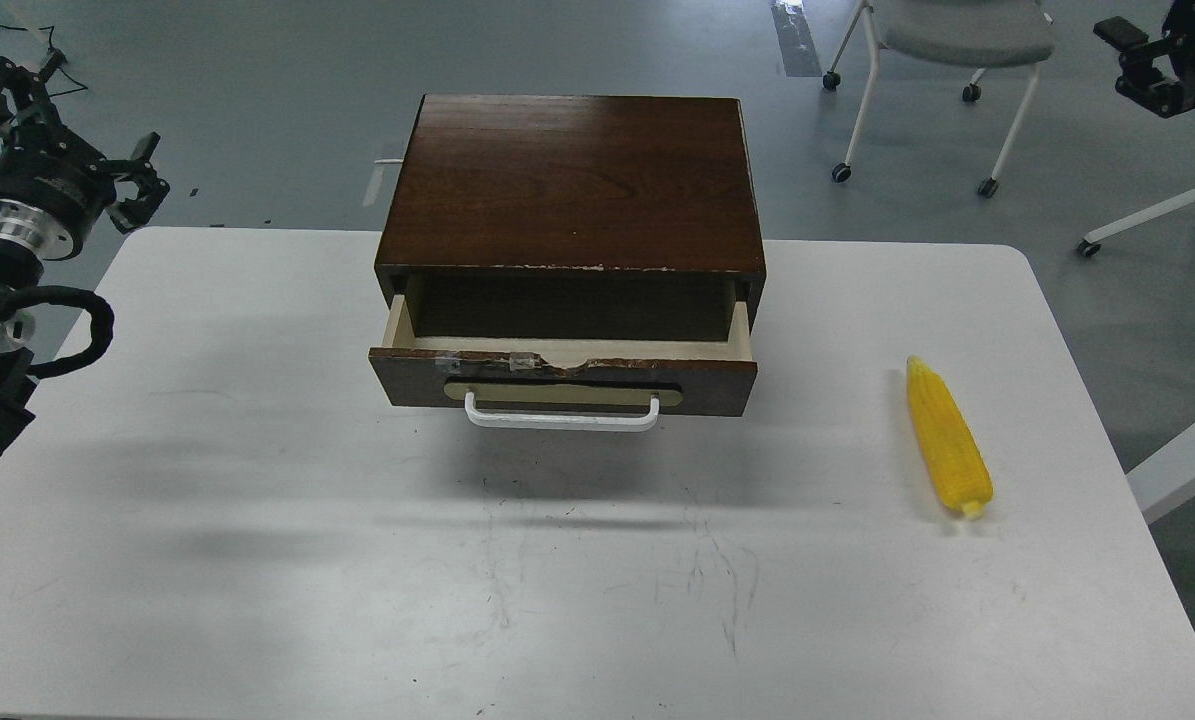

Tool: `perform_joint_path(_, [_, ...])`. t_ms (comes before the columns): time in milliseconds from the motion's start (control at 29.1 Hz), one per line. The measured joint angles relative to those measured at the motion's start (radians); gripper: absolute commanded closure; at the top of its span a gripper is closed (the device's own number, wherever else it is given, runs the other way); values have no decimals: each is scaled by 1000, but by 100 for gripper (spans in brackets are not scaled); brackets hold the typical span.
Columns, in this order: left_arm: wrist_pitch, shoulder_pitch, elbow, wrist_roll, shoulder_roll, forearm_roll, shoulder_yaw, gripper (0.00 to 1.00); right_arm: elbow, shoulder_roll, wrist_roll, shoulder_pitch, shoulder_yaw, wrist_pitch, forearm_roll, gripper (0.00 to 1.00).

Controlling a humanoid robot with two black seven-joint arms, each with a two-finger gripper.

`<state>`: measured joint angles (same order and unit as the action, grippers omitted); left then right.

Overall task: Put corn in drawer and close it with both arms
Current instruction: 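Move the right gripper toward the yellow corn cob on the table, then grasp the yellow corn cob with the right gripper and lift it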

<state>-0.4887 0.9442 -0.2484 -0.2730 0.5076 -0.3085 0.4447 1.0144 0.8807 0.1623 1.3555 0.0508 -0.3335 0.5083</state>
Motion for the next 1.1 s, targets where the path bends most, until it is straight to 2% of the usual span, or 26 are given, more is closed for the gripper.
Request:
perform_joint_path(103, [0,0,0,0,4,0,-2,2,149,36,-70,-3,17,9,240,0])
perform_joint_path(206, [0,0,0,1,5,0,-3,2,196,44,-96,-3,109,11,426,0])
perform_joint_path(481, [0,-4,4,-2,8,0,-2,2,209,25,-102,2,288,3,594,1])
perform_joint_path(618, [0,-8,4,-24,10,0,-1,2,197,-36,-108,-15,337,10,642,1])
perform_joint_path(824, [0,-31,5,-37,22,0,-1,2,84,-123,-124,-87,349,39,645,4])
perform_joint_path(996, [0,-42,5,-39,22,0,-1,2,34,-176,-122,-134,350,56,645,12])
perform_joint_path(1099, [0,-45,5,-40,22,0,-1,2,24,-196,-120,-153,350,71,645,25])
